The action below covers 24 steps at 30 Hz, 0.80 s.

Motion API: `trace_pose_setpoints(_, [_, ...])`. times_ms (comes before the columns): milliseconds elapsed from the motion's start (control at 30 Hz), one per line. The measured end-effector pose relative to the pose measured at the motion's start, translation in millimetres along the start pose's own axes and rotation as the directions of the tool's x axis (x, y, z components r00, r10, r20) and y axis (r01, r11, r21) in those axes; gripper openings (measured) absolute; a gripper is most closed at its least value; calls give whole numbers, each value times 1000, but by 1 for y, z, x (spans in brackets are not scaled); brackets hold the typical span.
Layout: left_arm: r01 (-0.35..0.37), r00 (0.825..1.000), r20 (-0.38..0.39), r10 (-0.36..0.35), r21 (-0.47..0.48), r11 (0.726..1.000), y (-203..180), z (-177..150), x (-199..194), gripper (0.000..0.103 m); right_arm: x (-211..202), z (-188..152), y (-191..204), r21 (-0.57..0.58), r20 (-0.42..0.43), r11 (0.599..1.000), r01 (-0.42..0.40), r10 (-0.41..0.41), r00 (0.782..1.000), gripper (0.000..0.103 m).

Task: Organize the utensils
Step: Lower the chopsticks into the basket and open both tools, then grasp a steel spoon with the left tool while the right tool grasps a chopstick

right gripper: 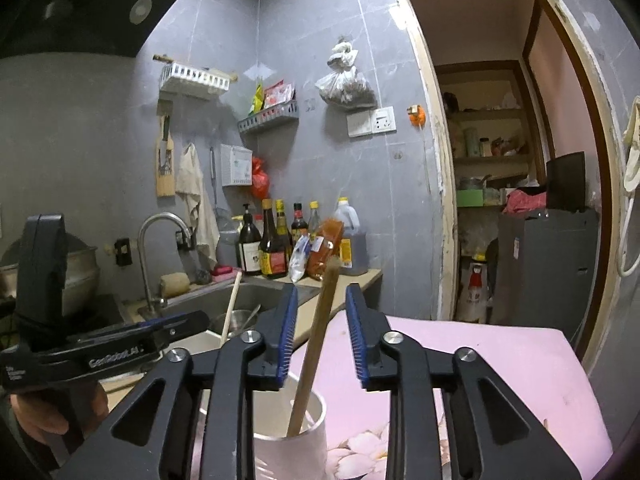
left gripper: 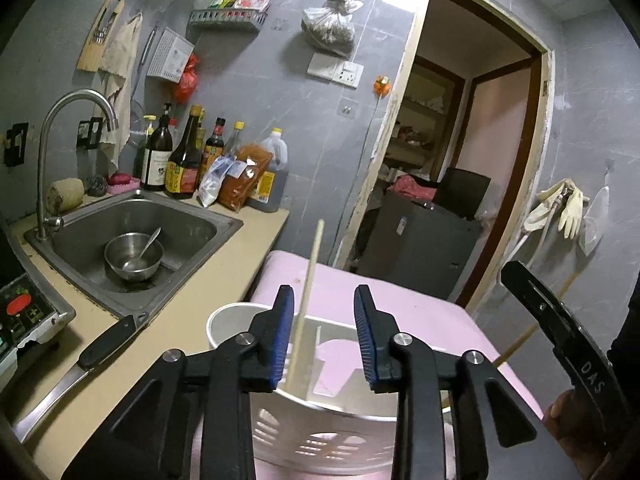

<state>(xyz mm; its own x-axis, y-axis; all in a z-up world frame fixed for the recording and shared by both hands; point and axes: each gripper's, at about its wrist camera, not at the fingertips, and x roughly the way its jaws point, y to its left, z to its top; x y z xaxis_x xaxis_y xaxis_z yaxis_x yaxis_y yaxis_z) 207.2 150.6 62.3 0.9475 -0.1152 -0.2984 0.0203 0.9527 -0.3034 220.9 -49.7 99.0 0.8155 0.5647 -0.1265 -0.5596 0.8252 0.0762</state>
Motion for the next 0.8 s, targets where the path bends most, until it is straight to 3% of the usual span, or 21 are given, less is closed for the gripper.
trace_pose_setpoints(67, [4,1000,6,-4,3,1000,-6,3,-5,31,-6,5,-5,8,19,1000,4,-4,1000,37])
trace_pose_setpoints(133, [12,1000,24,-12,6,1000,-13,7,-10,44,-15,10,-10,16,42,1000,13,-13,999,44])
trace_pose_setpoints(300, [38,997,72,-40,29,999,-37,12,-25,63,-42,25,-26,23,97,998,63,-65,993,64])
trace_pose_setpoints(433, [60,993,97,-64,47,997,-58,13,-32,84,-72,32,-39,5,136,993,120,-119,983,79])
trace_pose_setpoints(667, [92,986,127,-109,135,987,-99,0,-44,96,-115,26,-61,-60,140,978,199,-189,972,103])
trace_pose_setpoints(800, [116,987,89,-134,184,976,-121,-15,-42,97,-133,17,-72,-75,120,967,244,-234,965,103])
